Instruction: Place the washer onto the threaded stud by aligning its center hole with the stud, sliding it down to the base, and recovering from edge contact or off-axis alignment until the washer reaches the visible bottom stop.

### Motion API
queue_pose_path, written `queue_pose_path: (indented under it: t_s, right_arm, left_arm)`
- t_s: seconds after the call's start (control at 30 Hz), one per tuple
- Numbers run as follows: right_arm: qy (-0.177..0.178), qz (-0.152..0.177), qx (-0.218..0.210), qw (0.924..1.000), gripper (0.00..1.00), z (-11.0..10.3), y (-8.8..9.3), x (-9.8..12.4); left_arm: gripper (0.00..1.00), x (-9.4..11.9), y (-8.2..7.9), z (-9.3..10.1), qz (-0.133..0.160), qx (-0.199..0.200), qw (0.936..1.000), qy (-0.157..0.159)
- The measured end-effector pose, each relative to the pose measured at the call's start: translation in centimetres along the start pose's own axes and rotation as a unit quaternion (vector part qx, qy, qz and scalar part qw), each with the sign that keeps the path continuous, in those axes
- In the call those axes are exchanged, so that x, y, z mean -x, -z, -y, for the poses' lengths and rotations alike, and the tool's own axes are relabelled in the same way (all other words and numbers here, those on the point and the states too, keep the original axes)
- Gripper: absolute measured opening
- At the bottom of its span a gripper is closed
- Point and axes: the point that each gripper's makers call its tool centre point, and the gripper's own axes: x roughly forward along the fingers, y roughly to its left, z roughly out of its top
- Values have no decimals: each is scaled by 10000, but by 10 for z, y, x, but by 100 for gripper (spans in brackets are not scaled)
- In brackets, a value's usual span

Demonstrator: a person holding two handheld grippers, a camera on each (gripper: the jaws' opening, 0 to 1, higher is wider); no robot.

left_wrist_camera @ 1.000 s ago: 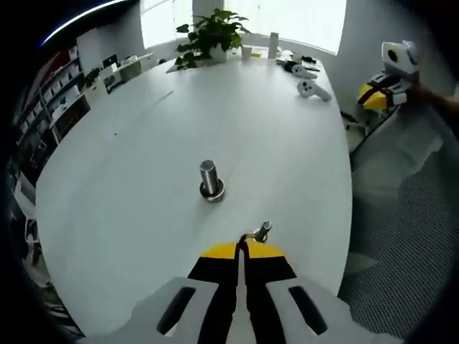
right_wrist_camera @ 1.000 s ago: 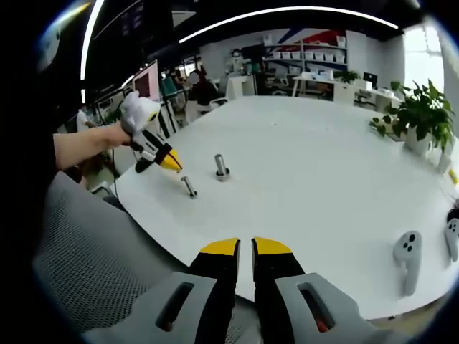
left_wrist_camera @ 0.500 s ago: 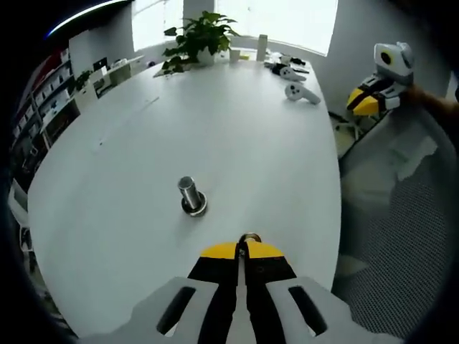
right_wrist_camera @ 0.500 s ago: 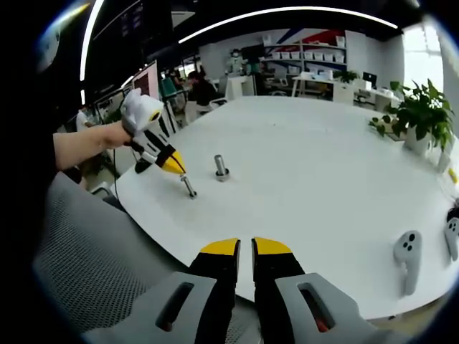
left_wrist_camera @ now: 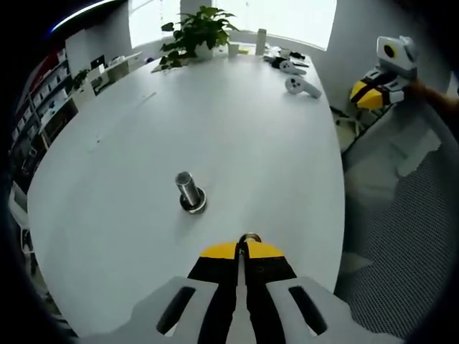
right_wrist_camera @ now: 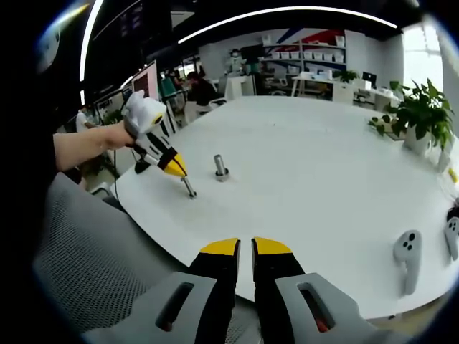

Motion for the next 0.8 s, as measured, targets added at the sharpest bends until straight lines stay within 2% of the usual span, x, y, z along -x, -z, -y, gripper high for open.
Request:
queue_pose_path:
  t_s: [0.8]
  right_arm:
    - [-33, -15, 21, 10000, 9, -3, 0, -1]
  left_arm:
    - [1, 0, -1, 1, -32, -64, 10000, -3]
